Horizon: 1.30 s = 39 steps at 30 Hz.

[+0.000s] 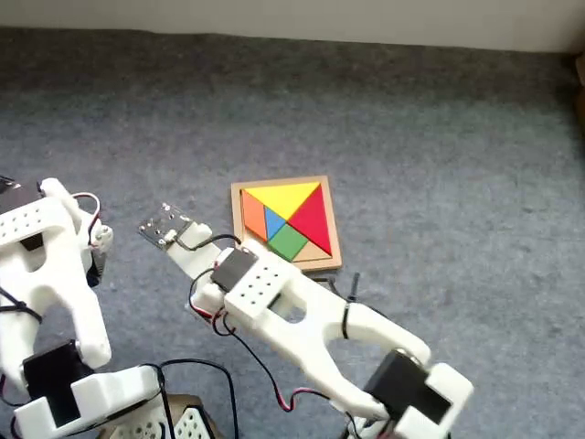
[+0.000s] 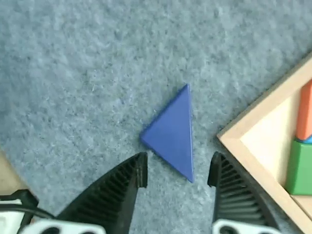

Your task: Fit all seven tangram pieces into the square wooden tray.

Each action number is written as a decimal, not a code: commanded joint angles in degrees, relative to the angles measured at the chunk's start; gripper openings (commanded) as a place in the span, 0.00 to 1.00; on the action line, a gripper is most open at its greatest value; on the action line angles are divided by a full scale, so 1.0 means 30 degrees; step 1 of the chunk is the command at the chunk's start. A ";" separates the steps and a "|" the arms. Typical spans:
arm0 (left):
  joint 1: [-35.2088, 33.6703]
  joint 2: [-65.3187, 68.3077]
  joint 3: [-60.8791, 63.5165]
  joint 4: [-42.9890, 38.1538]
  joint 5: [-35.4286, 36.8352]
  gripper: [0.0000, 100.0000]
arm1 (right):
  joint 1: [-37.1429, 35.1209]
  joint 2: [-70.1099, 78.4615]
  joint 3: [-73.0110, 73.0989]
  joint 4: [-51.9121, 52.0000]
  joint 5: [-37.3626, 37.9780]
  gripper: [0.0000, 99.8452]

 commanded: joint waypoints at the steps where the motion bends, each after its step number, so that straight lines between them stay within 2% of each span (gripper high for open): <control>1: -0.0308 -0.0190 -0.0601 -0.0176 -0.0059 0.01 | -0.0308 0.0454 -0.1158 -0.0601 -0.0176 0.21; 15: -0.0220 -0.0190 -0.0659 -0.0205 -0.0059 0.01 | -0.1304 0.2359 -0.1187 -0.1832 -0.0205 0.21; 20: -0.0220 -0.0190 -0.0659 -0.0205 -0.0059 0.01 | -0.1216 0.2242 -0.1187 -0.1861 -0.2344 0.21; 27: -0.0220 -0.0190 -0.0601 -0.0205 -0.0059 0.01 | -0.1245 0.2359 -0.1216 -0.1919 -0.3780 0.32; 39: -0.0366 -0.0190 -0.0659 -0.0205 -0.0088 0.01 | -0.1333 0.2447 -0.1773 -0.1949 -0.4044 0.32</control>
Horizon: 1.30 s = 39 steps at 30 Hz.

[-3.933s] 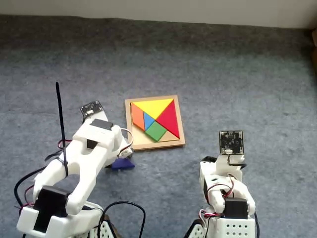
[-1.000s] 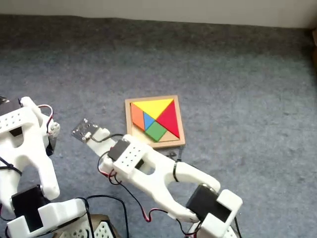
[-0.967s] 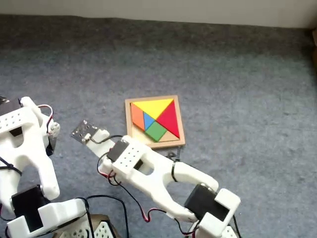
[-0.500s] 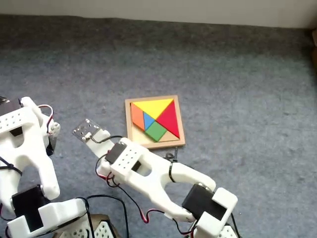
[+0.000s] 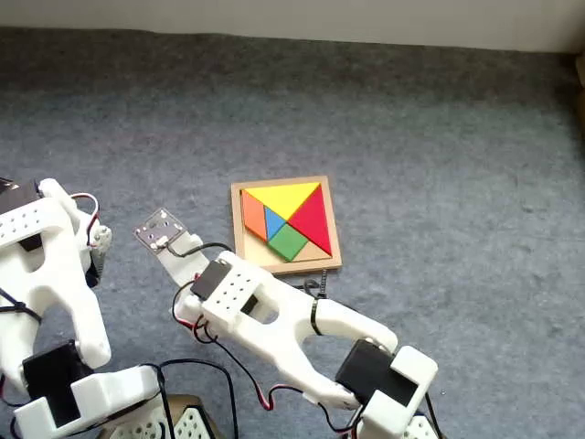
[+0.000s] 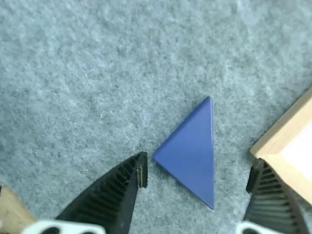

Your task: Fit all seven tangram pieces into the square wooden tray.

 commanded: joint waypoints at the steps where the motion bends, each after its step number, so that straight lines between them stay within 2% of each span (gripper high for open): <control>1: -0.0278 -0.0190 -0.0659 -0.0205 -0.0088 0.01 | -0.0278 0.0044 -0.0982 -0.0249 -0.0205 0.32; 9: -0.1011 -0.0161 -0.0542 -0.0908 -0.0088 0.01 | -0.0278 0.2271 -0.2359 -0.0161 -0.0117 0.32; 15: -0.0982 -0.0161 -0.0542 -0.0908 -0.0088 0.01 | -0.0278 0.2154 -0.2418 0.0220 -0.0088 0.32; 22: -0.0982 -0.0132 -0.0542 -0.0938 -0.0088 0.01 | -0.0249 0.2154 -0.2447 0.0337 -0.0088 0.16; 29: -0.0982 -0.0103 -0.0542 -0.0967 -0.0088 0.01 | 0.0278 0.1890 -0.2681 0.1245 -0.0029 0.16; 34: -0.0982 -0.0044 -0.0542 -0.0967 -0.0088 0.01 | 0.0484 -0.0249 -0.4205 0.3443 0.1905 0.16; 39: -0.0982 -0.0044 -0.0542 -0.0967 -0.0088 0.01 | 0.1099 -0.2711 -0.3209 0.3707 0.3165 0.16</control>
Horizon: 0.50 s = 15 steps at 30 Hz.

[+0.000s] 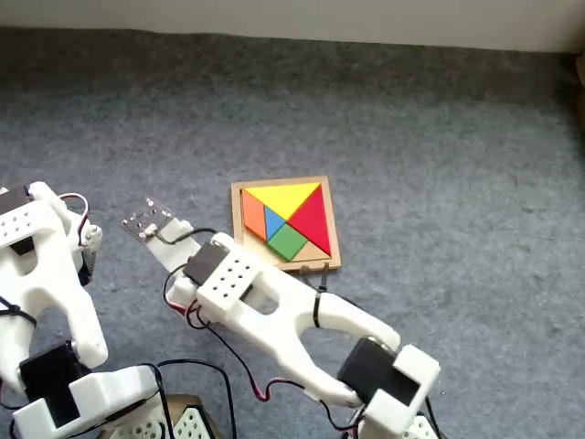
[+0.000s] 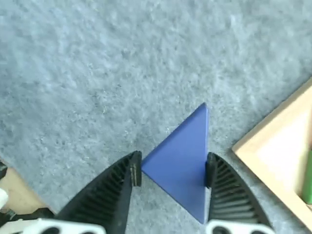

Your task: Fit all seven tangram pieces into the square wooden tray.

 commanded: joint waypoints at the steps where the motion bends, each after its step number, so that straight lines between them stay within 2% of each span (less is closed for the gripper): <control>1: -0.0190 -0.0073 -0.0542 -0.0205 -0.0088 0.01 | 0.1040 -0.2593 0.0073 0.0161 0.1260 0.16; 6: -0.0190 -0.0073 -0.0542 -0.0205 -0.0088 0.01 | 0.3121 -0.3033 0.0278 -0.0103 0.2608 0.16; 15: -0.0190 -0.0073 -0.0542 -0.0205 -0.0147 0.01 | 0.5407 -0.3033 0.3648 -0.4498 0.4366 0.16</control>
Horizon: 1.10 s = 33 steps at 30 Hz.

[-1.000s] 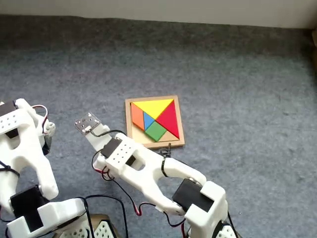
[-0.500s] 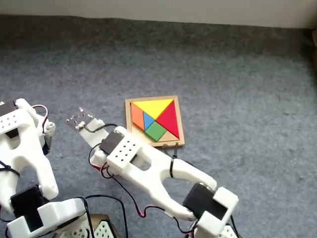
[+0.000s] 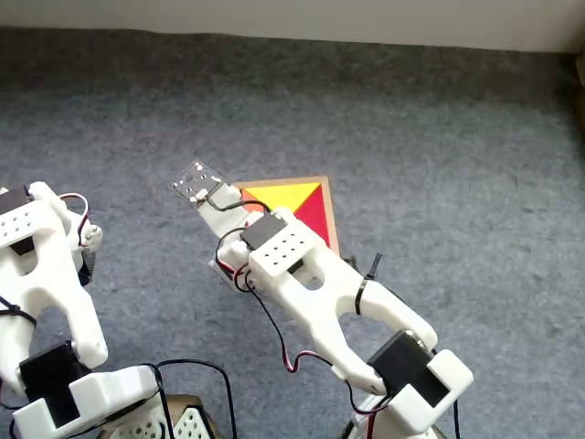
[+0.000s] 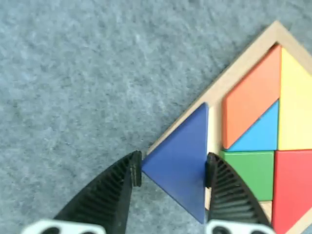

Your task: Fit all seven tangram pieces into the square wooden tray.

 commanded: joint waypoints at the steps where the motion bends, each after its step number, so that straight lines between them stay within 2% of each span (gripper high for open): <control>1: -0.0190 -0.0073 -0.0542 -0.0176 -0.0147 0.01 | 0.0894 -0.1275 0.0484 -0.1304 0.0586 0.16; 10: -0.0161 -0.0073 -0.0542 -0.0176 -0.0147 0.01 | 0.0982 -0.1245 0.0835 -0.1626 0.0645 0.16; 12: -0.0161 -0.0044 -0.0542 -0.0176 -0.0147 0.01 | 0.0982 -0.1245 0.0835 -0.1626 0.0674 0.18; 17: -0.0161 -0.0044 -0.0542 -0.0176 -0.0147 0.01 | 0.0982 -0.1245 0.0923 -0.1626 0.0674 0.32; 26: -0.0161 -0.0044 -0.0542 -0.0176 -0.0147 0.01 | 0.0894 -0.1421 0.0923 -0.0718 0.0674 0.33; 28: -0.0161 -0.0044 -0.0542 -0.0176 -0.0147 0.01 | 0.0894 -0.1451 0.0835 -0.0308 0.0674 0.28; 33: -0.0044 -0.0190 -0.0513 -0.0059 -0.0176 0.01 | 0.0923 -0.1480 0.0806 -0.0044 0.0615 0.08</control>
